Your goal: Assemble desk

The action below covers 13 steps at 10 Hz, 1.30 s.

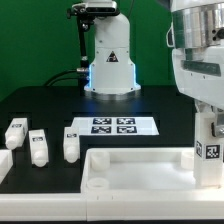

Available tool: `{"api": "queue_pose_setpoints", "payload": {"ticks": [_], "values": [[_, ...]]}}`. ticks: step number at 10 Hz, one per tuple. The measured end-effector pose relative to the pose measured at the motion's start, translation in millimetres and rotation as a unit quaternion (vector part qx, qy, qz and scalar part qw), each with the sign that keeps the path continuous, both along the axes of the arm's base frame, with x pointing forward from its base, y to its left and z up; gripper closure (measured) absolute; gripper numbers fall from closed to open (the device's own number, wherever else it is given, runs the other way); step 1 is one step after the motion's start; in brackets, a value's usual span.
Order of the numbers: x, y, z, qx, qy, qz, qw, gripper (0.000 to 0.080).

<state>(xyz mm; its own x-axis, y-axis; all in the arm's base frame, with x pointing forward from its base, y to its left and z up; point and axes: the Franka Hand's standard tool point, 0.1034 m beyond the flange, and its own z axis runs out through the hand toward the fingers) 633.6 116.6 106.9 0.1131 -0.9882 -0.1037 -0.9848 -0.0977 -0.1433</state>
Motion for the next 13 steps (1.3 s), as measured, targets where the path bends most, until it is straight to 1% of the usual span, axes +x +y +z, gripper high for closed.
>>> {"api": "queue_pose_setpoints", "payload": {"ticks": [1,2,3,4,5,7,8,9,10,11,12,13], "values": [[-0.4,0.7,-0.8,0.000,0.000,0.003,1.000,0.0348],[-0.9,-0.8,-0.8,-0.015,-0.005,0.103,0.995,0.0224],[-1.6,-0.8,0.2,-0.022,-0.004,0.192,0.981,0.0224],[-3.5,4.9,2.6,-0.024,0.013,0.271,0.962,0.0163],[-0.3,5.3,3.2,-0.027,0.006,0.298,0.954,0.0154],[-1.1,4.3,2.2,-0.033,-0.002,0.366,0.930,0.0150],[0.1,3.5,2.8,-0.047,-0.011,0.428,0.903,0.0150],[5.8,2.5,4.9,-0.079,-0.029,0.519,0.851,0.0151],[9.8,0.3,5.1,-0.098,-0.047,0.588,0.802,0.0151],[10.3,-0.1,4.8,-0.099,-0.050,0.591,0.799,0.0151],[10.1,0.5,4.8,-0.098,-0.048,0.577,0.809,0.0151],[10.1,0.1,4.6,-0.097,-0.048,0.577,0.810,0.0251]]}}
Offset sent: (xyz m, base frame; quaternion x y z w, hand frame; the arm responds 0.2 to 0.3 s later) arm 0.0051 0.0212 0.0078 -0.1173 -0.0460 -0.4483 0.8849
